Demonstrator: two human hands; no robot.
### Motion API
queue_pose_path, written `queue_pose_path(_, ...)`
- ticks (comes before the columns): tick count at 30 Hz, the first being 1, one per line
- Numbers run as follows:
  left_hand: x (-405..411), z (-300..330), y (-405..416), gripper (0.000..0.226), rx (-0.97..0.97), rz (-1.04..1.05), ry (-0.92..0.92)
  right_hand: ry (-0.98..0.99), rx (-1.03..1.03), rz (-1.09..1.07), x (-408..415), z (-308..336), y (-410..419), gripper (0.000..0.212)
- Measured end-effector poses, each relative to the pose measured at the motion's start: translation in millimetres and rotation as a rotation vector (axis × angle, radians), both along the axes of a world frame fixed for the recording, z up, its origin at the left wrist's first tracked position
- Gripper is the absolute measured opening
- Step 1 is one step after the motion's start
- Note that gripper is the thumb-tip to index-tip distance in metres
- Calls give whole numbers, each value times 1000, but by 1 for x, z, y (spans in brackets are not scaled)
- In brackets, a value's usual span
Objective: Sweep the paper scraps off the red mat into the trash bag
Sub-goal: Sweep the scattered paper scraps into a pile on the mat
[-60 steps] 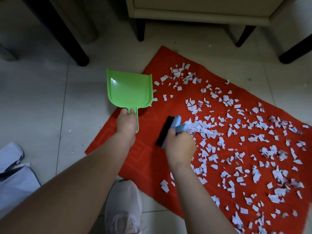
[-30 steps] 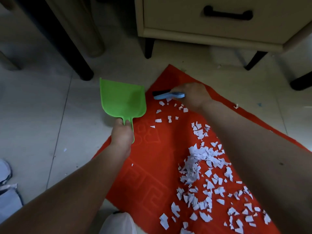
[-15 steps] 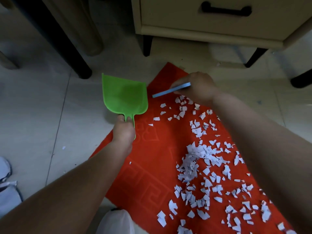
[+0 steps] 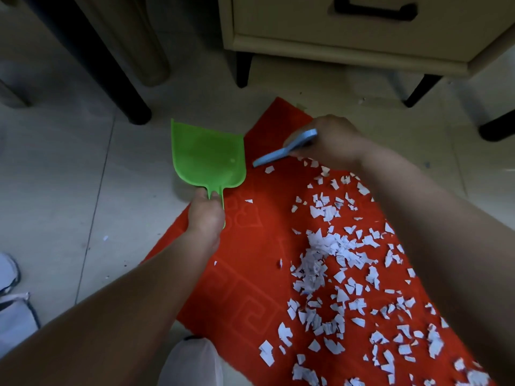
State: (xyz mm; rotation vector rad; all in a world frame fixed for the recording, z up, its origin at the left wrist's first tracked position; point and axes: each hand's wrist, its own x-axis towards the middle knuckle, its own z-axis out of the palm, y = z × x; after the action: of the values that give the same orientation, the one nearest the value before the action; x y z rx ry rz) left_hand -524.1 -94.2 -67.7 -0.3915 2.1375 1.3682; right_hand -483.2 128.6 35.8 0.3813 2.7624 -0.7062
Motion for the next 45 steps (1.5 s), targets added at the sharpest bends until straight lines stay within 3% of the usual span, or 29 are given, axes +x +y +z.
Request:
queue_pose_path(4, 2, 2, -1, 20, 9, 3, -5, 30, 22, -47, -2, -32, -11, 20)
queue_pose_path(11, 2, 0, -3, 17, 1, -5, -3, -287, -27, 106, 17, -12, 5, 22)
queue_pose_path(19, 2, 0, 0, 15, -6, 20, 38, 100, 3, -136, 6, -27, -12, 22)
queue_pose_path(23, 2, -1, 0, 16, -14, 47, 36, 1, -27, -45, 5, -50, -26, 19)
queue_pose_path(28, 0, -2, -2, 14, -22, 51, 31, -228, -72, 130, 10, -23, -16, 21)
queue_pose_path(35, 0, 1, -3, 11, -20, 50, 31, 92, 7, -76, -4, -29, -20, 19)
queue_pose_path(42, 1, 4, -4, 14, -15, 31, 3, -297, 29, 109, -3, -31, -5, 28)
queue_pose_path(45, 1, 3, -3, 15, -4, 23, 4, -214, 53, 31, -2, -15, 9, 30)
